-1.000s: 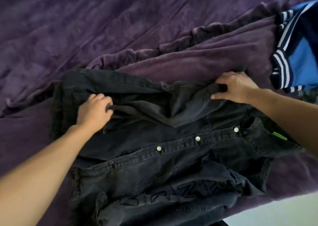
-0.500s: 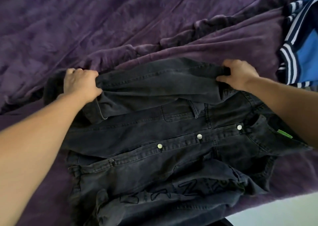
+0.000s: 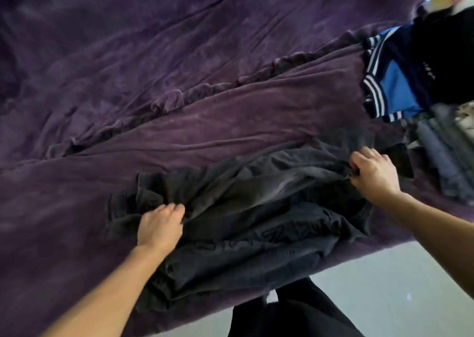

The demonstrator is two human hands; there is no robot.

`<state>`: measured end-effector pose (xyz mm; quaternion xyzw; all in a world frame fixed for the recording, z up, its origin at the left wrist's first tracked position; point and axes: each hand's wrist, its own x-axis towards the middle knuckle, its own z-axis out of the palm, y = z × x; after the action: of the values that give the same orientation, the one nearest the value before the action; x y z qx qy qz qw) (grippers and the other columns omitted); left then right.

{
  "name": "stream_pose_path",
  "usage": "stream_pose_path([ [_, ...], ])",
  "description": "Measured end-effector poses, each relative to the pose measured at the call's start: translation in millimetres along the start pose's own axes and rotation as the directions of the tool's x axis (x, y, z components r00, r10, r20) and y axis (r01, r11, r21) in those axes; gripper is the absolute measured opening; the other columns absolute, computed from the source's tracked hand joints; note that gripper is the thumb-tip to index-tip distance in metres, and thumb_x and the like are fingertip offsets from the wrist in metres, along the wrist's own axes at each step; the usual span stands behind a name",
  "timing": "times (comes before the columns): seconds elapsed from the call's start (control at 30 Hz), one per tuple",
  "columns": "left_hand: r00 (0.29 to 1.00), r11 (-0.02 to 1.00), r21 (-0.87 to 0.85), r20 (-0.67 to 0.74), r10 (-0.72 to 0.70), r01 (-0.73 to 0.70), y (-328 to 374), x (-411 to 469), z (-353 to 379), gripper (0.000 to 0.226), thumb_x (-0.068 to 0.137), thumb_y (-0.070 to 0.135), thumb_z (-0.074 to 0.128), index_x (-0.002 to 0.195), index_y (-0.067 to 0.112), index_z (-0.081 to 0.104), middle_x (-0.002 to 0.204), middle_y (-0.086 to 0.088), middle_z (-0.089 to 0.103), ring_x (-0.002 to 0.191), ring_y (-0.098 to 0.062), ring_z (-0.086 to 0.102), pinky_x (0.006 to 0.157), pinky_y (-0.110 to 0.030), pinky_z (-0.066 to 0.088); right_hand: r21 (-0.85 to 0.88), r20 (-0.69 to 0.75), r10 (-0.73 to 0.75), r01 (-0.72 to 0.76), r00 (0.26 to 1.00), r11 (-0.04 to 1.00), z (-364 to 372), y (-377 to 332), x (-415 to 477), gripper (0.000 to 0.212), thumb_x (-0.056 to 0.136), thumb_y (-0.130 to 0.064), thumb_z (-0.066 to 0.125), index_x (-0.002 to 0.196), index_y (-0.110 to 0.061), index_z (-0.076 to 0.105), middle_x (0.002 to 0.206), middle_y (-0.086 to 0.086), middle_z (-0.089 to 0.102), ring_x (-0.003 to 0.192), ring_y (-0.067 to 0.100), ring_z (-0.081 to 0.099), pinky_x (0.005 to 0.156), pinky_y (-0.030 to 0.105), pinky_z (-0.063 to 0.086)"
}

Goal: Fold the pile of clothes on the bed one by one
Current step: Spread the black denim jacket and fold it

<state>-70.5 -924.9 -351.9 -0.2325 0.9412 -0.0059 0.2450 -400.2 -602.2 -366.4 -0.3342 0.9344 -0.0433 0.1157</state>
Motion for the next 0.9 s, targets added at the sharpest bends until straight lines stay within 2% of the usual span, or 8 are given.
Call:
stream_pose_path([
  [0.13, 0.993, 0.999, -0.019, 0.108, 0.045, -0.043, 29.5, -57.4, 45.9, 0.028, 0.074, 0.025, 0.075, 0.099, 0.019, 0.065, 0.092, -0.001, 0.065, 0.088, -0.022, 0.064, 0.064, -0.033, 0.052, -0.164, 0.161, 0.084, -0.058, 0.983, 0.985, 37.7, 13.6, -79.6, 0.028, 0.065, -0.009, 0.075, 0.089, -0.013, 0.061, 0.091, 0.012, 0.055, 0.092, 0.036, 0.054, 0.073, 0.044, 0.041],
  [0.23, 0.937, 0.999, -0.018, 0.345, 0.052, -0.049, 47.0, -89.5, 81.4, 0.039, 0.087, 0.023, 0.053, 0.125, 0.023, 0.045, 0.125, -0.001, 0.045, 0.117, -0.023, 0.046, 0.087, -0.036, 0.044, -0.213, 0.445, 0.286, -0.211, 0.848, 0.954, 64.2, 19.8, -121.0, 0.04, 0.085, -0.023, 0.061, 0.123, -0.032, 0.052, 0.12, 0.005, 0.052, 0.116, 0.029, 0.049, 0.089, 0.04, 0.041],
  [0.3, 0.899, 0.998, -0.04, 0.434, 0.054, -0.04, 57.9, -103.8, 89.9, 0.036, 0.086, 0.024, 0.048, 0.122, 0.023, 0.046, 0.126, -0.002, 0.043, 0.119, -0.023, 0.045, 0.088, -0.037, 0.044, -0.109, 0.517, 0.338, -0.331, 0.787, 0.937, 68.5, 21.6, -132.2, 0.048, 0.089, -0.022, 0.054, 0.135, -0.035, 0.046, 0.13, 0.005, 0.055, 0.12, 0.027, 0.053, 0.092, 0.034, 0.043],
  [0.4, 0.948, 0.994, -0.112, 0.313, 0.055, -0.021, 69.4, -103.4, 78.2, 0.023, 0.089, 0.03, 0.041, 0.105, 0.023, 0.056, 0.114, 0.001, 0.052, 0.113, -0.02, 0.052, 0.085, -0.036, 0.044, 0.006, 0.467, 0.392, -0.447, 0.793, 0.895, 61.7, 22.7, -130.1, 0.04, 0.087, -0.02, 0.055, 0.127, -0.027, 0.059, 0.127, 0.006, 0.063, 0.116, 0.027, 0.058, 0.093, 0.032, 0.046],
  [0.5, 0.996, 0.968, -0.237, -0.002, 0.09, -0.087, 86.3, -77.5, 59.3, 0.021, 0.089, 0.032, 0.048, 0.102, 0.021, 0.059, 0.107, -0.001, 0.052, 0.106, -0.023, 0.052, 0.079, -0.037, 0.046, 0.171, 0.339, 0.508, -0.582, 0.792, 0.795, 48.7, 29.6, -115.7, 0.028, 0.087, -0.028, 0.061, 0.112, -0.015, 0.066, 0.118, 0.013, 0.066, 0.109, 0.033, 0.06, 0.088, 0.036, 0.046],
  [0.6, 0.988, 0.936, -0.318, -0.089, 0.126, -0.148, 120.1, -44.2, 47.5, 0.045, 0.092, 0.042, 0.049, 0.134, 0.027, 0.048, 0.134, -0.007, 0.044, 0.121, -0.028, 0.043, 0.092, -0.041, 0.042, 0.379, 0.343, 0.649, -0.732, 0.679, 0.566, 44.8, 40.9, -95.7, 0.054, 0.082, -0.043, 0.07, 0.12, -0.006, 0.06, 0.121, 0.016, 0.064, 0.112, 0.034, 0.059, 0.094, 0.038, 0.047],
  [0.73, 0.94, 0.94, -0.32, 0.266, 0.212, -0.122, 167.4, -27.7, 68.6, 0.056, 0.097, 0.052, 0.031, 0.148, 0.045, 0.009, 0.16, -0.003, -0.004, 0.146, -0.028, 0.002, 0.111, -0.053, 0.019, 0.615, 0.444, 0.749, -0.775, 0.491, 0.144, 58.0, 51.4, -72.2, 0.082, 0.064, -0.053, 0.082, 0.124, -0.003, 0.054, 0.119, 0.012, 0.063, 0.104, 0.029, 0.062, 0.089, 0.036, 0.052],
  [0.9, 0.827, 0.965, -0.202, 0.504, 0.249, -0.167, 187.1, -32.1, 94.5, 0.055, 0.098, 0.049, 0.031, 0.149, 0.042, 0.01, 0.157, -0.006, -0.026, 0.145, -0.031, -0.016, 0.114, -0.056, 0.009, 0.679, 0.583, 0.73, -0.708, 0.357, -0.196, 80.6, 56.4, -43.7, 0.108, 0.047, -0.054, 0.09, 0.132, -0.006, 0.044, 0.119, 0.006, 0.061, 0.102, 0.026, 0.064, 0.088, 0.04, 0.055],
])
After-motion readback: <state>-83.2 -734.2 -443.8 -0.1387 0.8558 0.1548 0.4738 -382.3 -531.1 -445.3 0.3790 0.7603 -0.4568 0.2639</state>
